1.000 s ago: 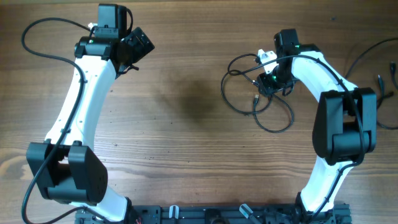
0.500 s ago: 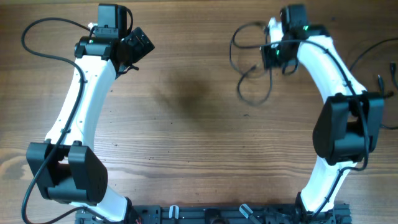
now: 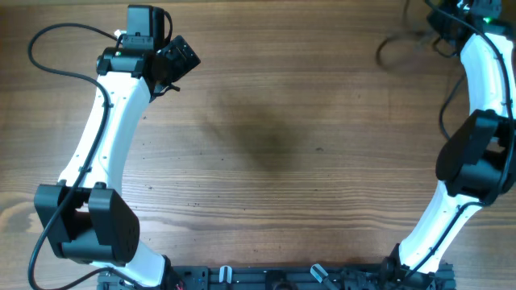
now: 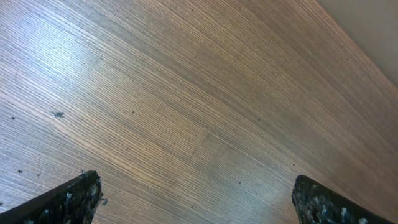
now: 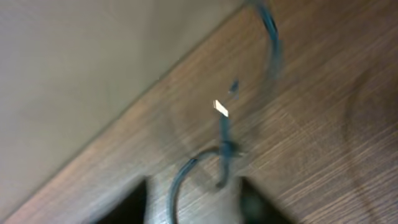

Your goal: Untangle cables

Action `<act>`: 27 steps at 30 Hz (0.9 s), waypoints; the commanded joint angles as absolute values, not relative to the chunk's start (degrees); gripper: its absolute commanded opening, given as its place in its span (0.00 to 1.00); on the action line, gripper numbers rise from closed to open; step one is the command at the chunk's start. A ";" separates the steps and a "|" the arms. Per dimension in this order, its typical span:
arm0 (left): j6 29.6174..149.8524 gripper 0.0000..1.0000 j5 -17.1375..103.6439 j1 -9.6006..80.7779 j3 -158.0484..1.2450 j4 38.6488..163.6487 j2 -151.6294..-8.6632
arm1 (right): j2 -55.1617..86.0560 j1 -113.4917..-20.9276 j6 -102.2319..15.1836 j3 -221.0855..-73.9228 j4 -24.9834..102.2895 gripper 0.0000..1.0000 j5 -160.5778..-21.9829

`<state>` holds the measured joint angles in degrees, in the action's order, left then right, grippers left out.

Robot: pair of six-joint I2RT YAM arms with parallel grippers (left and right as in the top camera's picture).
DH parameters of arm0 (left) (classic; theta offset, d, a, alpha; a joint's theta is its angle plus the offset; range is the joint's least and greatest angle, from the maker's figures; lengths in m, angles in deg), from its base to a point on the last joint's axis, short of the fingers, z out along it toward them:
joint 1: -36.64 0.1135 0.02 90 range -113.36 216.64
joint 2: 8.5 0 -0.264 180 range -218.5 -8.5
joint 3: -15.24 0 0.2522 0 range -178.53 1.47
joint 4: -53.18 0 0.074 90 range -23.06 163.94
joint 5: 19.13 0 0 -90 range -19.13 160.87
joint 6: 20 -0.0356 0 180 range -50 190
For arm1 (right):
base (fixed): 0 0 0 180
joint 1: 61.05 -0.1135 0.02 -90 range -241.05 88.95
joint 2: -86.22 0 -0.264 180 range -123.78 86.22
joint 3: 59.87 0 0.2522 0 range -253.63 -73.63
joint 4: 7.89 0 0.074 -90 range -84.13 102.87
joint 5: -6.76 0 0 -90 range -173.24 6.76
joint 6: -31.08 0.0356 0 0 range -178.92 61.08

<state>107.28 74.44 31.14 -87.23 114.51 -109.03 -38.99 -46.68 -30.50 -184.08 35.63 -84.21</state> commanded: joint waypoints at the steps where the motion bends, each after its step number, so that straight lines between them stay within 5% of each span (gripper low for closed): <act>1: 107.80 1.00 74.81 31.14 -87.45 114.38 -109.14 | -36.06 -45.36 -32.03 -185.11 38.86 1.00 -83.29; 4: 107.80 1.00 74.81 31.14 -87.45 114.38 -109.14 | -27.34 -45.10 -39.02 -185.11 44.41 1.00 -87.84; 8: 107.80 1.00 74.81 31.14 -87.45 114.38 -109.14 | -7.69 -48.05 -56.00 -185.11 53.37 1.00 -112.01; 15: 107.80 1.00 74.81 31.14 -87.45 114.38 -109.14 | 18.76 -48.34 -54.34 -185.11 67.36 1.00 -105.48; 22: 107.80 1.00 74.81 31.14 -87.45 114.38 -109.14 | 28.99 -48.36 -55.31 -181.31 82.01 1.00 -97.43; 24: 107.80 1.00 74.81 31.14 -87.45 114.38 -109.14 | 32.42 -48.42 -55.50 -172.15 76.08 1.00 -97.24; 27: 107.80 1.00 74.81 31.14 -87.45 114.38 -109.14 | 45.12 -52.36 -55.96 -143.78 49.22 1.00 -95.79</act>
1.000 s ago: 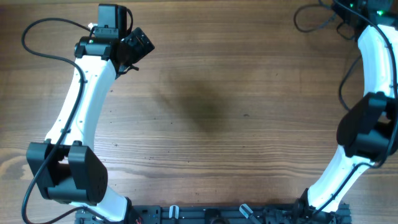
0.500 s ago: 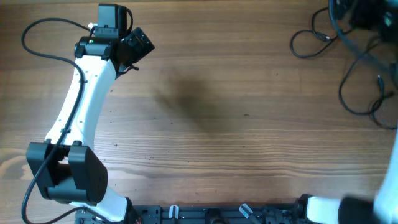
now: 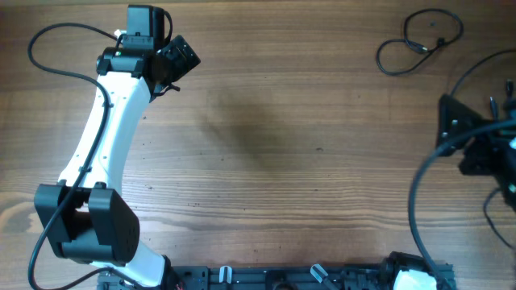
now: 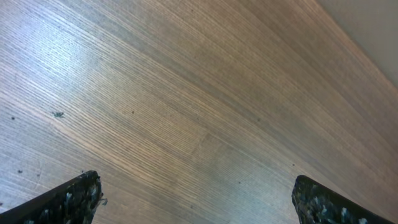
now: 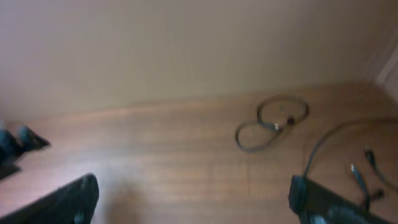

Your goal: Untangle cables

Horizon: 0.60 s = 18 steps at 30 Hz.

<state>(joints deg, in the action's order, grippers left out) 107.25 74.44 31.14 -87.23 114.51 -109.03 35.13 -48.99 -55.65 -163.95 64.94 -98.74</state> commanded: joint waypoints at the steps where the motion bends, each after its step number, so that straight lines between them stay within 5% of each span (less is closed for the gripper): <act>1: 107.80 1.00 74.81 31.14 -87.45 114.38 -109.14 | 48.42 -53.67 -55.92 -137.05 43.34 1.00 -94.44; 3: 107.80 1.00 74.81 31.14 -87.45 114.38 -109.14 | 59.19 -57.63 -55.94 -115.80 24.96 1.00 -90.99; 8: 107.80 1.00 74.81 31.14 -87.45 114.38 -109.14 | 74.62 -59.81 -55.72 -88.22 5.46 1.00 -90.72; 18: 107.80 1.00 74.81 31.14 -87.45 114.38 -109.14 | 86.03 -60.64 -54.23 -75.10 8.02 1.00 -90.77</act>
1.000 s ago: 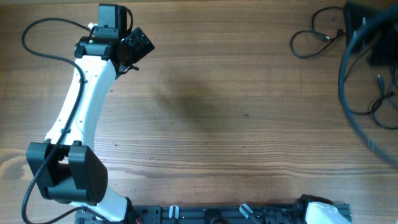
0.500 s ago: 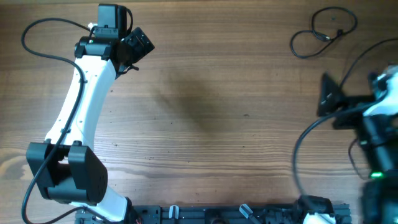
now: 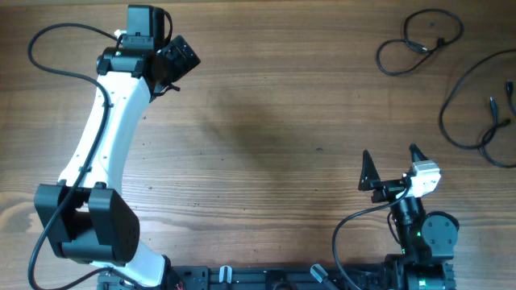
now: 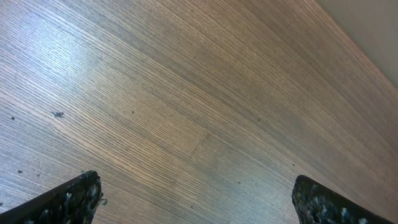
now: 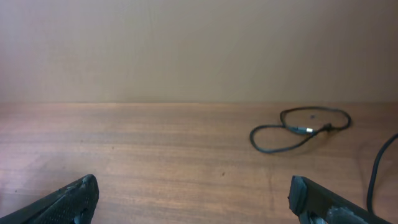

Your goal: Untangle cables

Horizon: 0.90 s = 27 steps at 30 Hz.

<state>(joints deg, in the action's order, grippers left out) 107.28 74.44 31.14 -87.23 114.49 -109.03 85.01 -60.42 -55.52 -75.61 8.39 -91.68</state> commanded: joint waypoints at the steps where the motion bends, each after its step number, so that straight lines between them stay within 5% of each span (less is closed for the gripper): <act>1: 107.80 1.00 74.81 31.14 -87.45 114.38 -109.14 | 85.95 -60.66 -54.23 -75.10 8.02 1.00 -91.42; 14: 107.30 1.00 78.53 31.14 -87.45 114.40 -109.07 | 85.95 -60.66 -54.30 -75.10 8.02 1.00 -90.94; 20: 101.75 1.00 84.13 29.59 -84.92 116.50 -97.56 | 85.95 -60.66 -54.30 -75.10 8.02 1.00 -90.94; 27: 75.95 1.00 66.40 29.41 -53.40 87.08 -63.94 | 85.95 -60.66 -54.30 -75.10 8.02 1.00 -90.94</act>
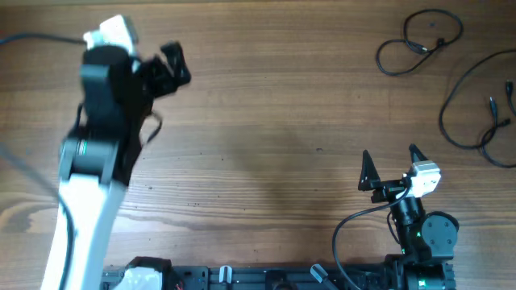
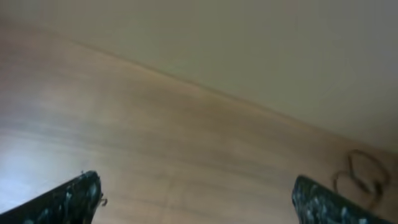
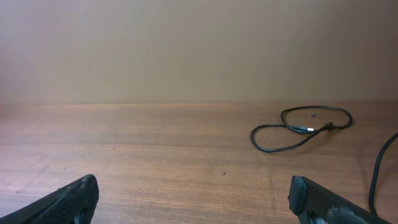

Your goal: Untangle cables

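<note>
Two dark cables lie apart at the far right of the table: a small looped cable (image 1: pixel 419 36) (image 3: pixel 301 130) and a longer cable (image 1: pixel 472 105) along the right edge, of which the right wrist view shows one bend (image 3: pixel 379 171). My right gripper (image 1: pixel 390 157) (image 3: pixel 199 202) is open and empty, low at the near right, facing the cables. My left gripper (image 1: pixel 176 66) (image 2: pixel 196 202) is open and empty over the far left; its view is blurred, with the looped cable (image 2: pixel 364 174) faint at its right.
A plain beige wall (image 3: pixel 199 50) backs the wooden table (image 1: pixel 274 137). The left arm (image 1: pixel 93 153) reaches up the left side, blurred. The right arm's base (image 1: pixel 423 234) sits folded at the near right edge.
The left arm has shifted: its camera looked down at bare wood, and now looks across the table toward the back wall and the looped cable. The right arm has not moved.
My right gripper was first at the far right corner just over the looped cable. Then it had pulled back from there, with both cables lying separate. Later it was folded low at the near right, open. The left arm stayed still until now.
</note>
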Action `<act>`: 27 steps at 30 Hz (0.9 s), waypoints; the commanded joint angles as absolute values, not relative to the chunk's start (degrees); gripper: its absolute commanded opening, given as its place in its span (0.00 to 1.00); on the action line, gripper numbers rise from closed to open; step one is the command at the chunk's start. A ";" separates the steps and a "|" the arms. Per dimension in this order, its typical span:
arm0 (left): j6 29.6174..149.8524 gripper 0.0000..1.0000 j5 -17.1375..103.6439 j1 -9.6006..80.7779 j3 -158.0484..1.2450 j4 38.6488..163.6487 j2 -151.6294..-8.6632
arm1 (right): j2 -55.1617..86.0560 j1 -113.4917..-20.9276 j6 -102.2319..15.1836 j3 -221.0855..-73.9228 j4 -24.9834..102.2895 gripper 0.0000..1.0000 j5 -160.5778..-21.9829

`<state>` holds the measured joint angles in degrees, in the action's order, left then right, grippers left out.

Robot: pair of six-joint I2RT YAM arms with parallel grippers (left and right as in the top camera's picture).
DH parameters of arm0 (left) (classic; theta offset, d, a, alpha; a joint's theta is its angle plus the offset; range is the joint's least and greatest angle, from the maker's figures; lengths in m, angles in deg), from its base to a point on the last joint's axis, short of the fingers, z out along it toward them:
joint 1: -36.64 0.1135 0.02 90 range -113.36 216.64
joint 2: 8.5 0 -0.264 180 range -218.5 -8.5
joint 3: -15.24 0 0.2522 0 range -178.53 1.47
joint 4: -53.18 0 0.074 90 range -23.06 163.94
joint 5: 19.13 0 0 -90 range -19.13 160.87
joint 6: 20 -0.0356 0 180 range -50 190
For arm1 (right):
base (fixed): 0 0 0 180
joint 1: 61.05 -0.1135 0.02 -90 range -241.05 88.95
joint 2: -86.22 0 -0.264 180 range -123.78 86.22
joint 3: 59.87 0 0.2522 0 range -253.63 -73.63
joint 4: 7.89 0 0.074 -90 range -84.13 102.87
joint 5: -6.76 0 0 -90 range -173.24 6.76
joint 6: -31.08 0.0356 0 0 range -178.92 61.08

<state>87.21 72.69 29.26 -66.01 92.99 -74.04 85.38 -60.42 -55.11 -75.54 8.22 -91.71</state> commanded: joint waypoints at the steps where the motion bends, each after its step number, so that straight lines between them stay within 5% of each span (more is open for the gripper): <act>1: 74.71 1.00 66.38 29.46 -47.98 83.76 -59.20 | 85.95 -60.66 -54.30 -75.10 8.02 1.00 -90.94; 10: 74.31 1.00 67.08 31.03 -9.95 67.74 -22.30 | 85.95 -60.66 -54.30 -75.10 8.02 1.00 -90.94; 27: 73.42 1.00 67.47 32.89 1.14 71.06 -8.69 | 85.95 -60.64 -54.32 -75.10 8.02 1.00 -90.94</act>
<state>74.53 67.34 32.32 0.59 71.08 -9.49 85.49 -60.42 -55.11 -75.47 8.33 -91.71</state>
